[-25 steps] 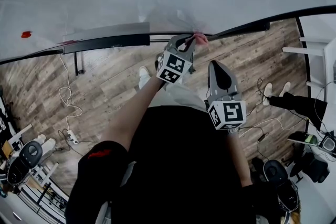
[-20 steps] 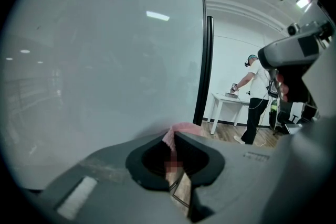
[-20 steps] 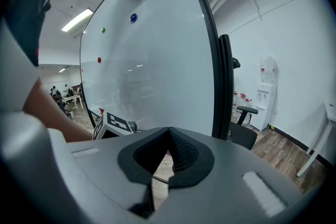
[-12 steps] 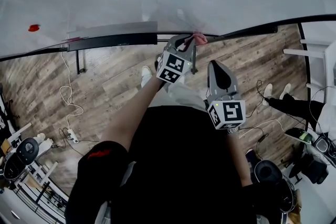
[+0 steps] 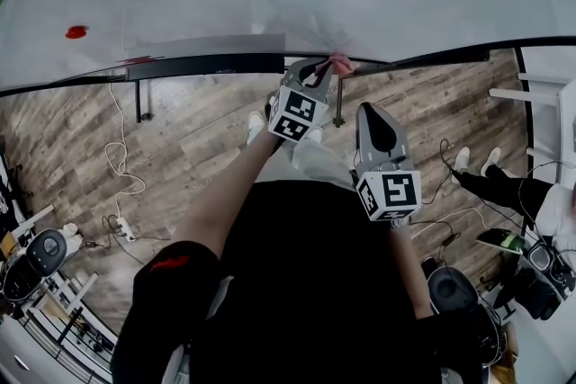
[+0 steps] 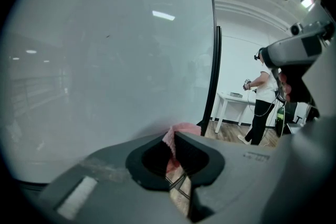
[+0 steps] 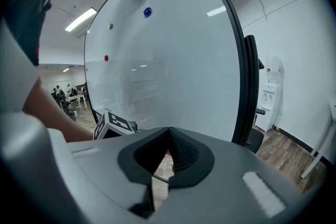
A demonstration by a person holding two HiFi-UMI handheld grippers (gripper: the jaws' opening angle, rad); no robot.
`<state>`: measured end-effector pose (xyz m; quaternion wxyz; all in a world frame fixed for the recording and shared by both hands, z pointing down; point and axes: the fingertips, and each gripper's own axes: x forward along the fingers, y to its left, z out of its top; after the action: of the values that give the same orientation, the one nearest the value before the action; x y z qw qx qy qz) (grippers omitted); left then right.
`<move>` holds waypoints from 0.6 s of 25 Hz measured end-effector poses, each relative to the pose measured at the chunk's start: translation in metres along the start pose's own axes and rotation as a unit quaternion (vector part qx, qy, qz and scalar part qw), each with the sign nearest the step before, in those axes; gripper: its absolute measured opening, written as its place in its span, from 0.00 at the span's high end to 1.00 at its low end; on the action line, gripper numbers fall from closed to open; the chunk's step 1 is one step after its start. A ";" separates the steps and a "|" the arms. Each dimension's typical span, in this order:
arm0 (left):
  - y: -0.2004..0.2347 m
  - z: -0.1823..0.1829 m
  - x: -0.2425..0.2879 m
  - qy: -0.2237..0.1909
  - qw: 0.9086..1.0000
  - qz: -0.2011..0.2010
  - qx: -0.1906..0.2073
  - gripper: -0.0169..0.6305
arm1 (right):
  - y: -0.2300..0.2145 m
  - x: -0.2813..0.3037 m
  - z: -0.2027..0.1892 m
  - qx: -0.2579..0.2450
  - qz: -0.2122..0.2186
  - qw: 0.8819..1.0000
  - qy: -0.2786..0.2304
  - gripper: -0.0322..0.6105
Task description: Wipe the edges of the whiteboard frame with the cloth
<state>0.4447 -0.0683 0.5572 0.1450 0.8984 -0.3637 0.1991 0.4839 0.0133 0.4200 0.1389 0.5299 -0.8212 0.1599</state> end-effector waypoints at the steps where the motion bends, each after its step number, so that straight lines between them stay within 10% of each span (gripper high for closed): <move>1: 0.002 -0.001 -0.002 0.001 1.000 0.002 0.001 0.95 | 0.002 0.001 0.000 -0.001 0.001 1.000 0.000 0.95; 15: 0.020 -0.009 -0.023 -0.001 1.000 0.015 -0.010 0.95 | 0.024 0.003 -0.001 -0.002 0.003 1.000 0.001 0.95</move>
<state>0.4133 -0.0653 0.5569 0.1508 0.8915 -0.3791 0.1967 0.4608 0.0206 0.4188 0.1406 0.5269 -0.8229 0.1595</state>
